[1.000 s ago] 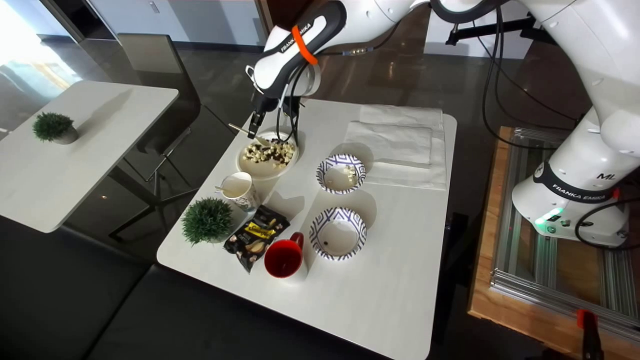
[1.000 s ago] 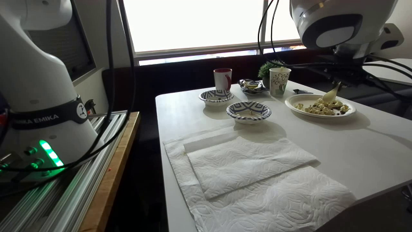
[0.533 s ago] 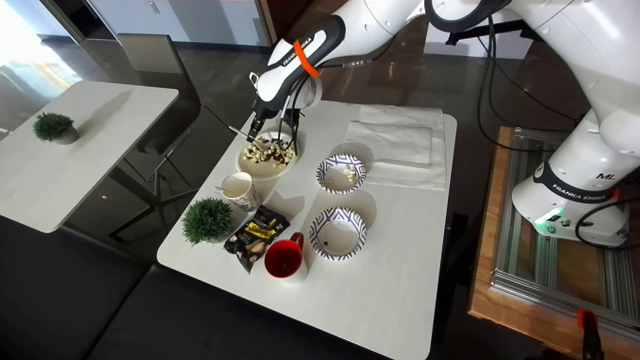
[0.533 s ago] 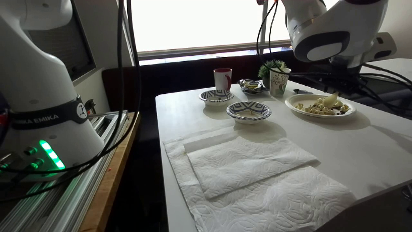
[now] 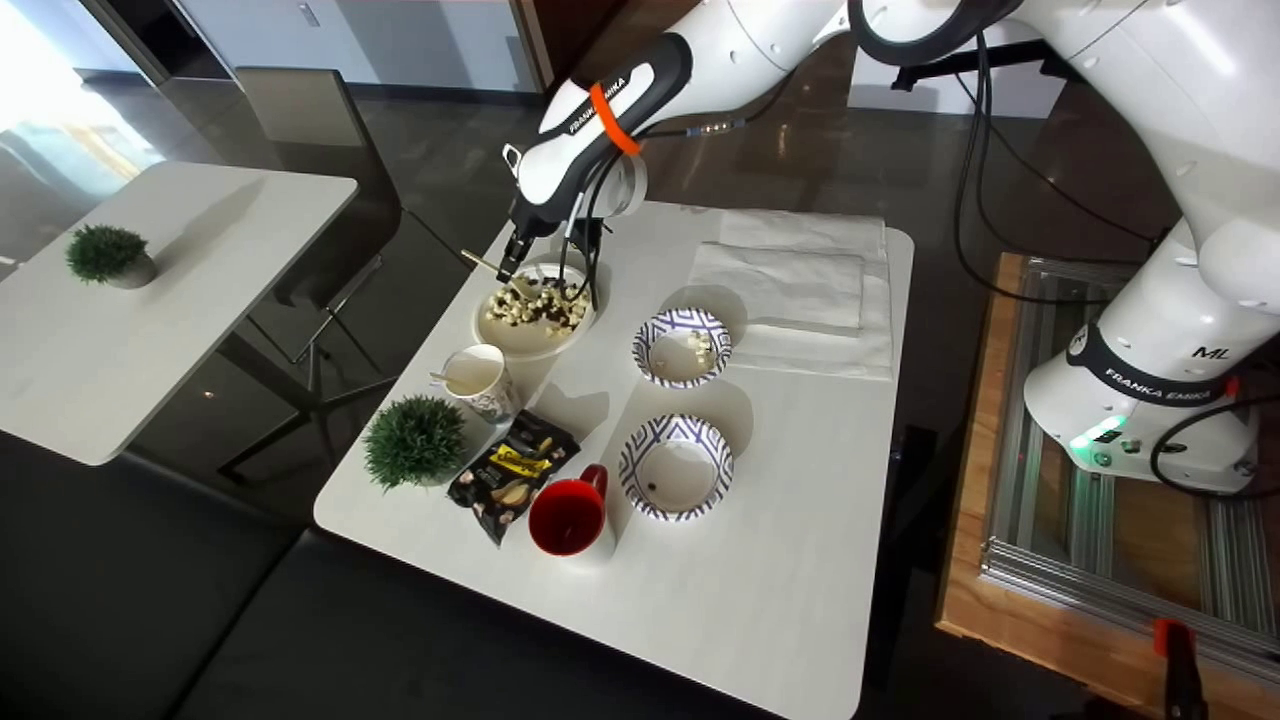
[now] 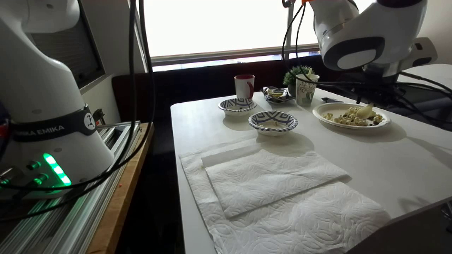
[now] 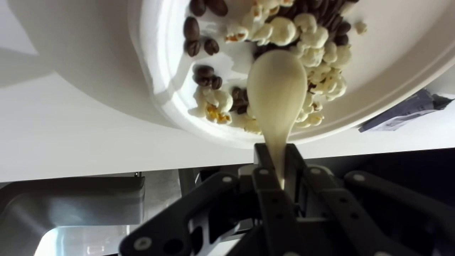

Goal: Use the white spoon to place some contents from the white plate in the bowl on the right.

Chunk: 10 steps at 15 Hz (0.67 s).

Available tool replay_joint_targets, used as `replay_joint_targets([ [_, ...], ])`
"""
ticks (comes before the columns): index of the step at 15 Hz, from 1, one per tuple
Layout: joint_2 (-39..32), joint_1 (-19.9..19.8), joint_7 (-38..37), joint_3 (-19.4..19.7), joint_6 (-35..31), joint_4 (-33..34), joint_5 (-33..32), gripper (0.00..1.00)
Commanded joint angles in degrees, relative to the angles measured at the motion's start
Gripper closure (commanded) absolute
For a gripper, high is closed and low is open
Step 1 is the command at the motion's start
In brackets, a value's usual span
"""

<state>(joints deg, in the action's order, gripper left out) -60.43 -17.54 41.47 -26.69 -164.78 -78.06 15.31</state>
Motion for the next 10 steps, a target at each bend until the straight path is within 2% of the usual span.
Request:
replay_joint_targets([
  [1, 1.3, -0.2, -2.2, 0.9, 0.4, -2.1, -1.9, 0.96],
  [10, 3.4, 1.0, -6.7, 3.8, 3.3, -4.1, -2.1, 0.96],
])
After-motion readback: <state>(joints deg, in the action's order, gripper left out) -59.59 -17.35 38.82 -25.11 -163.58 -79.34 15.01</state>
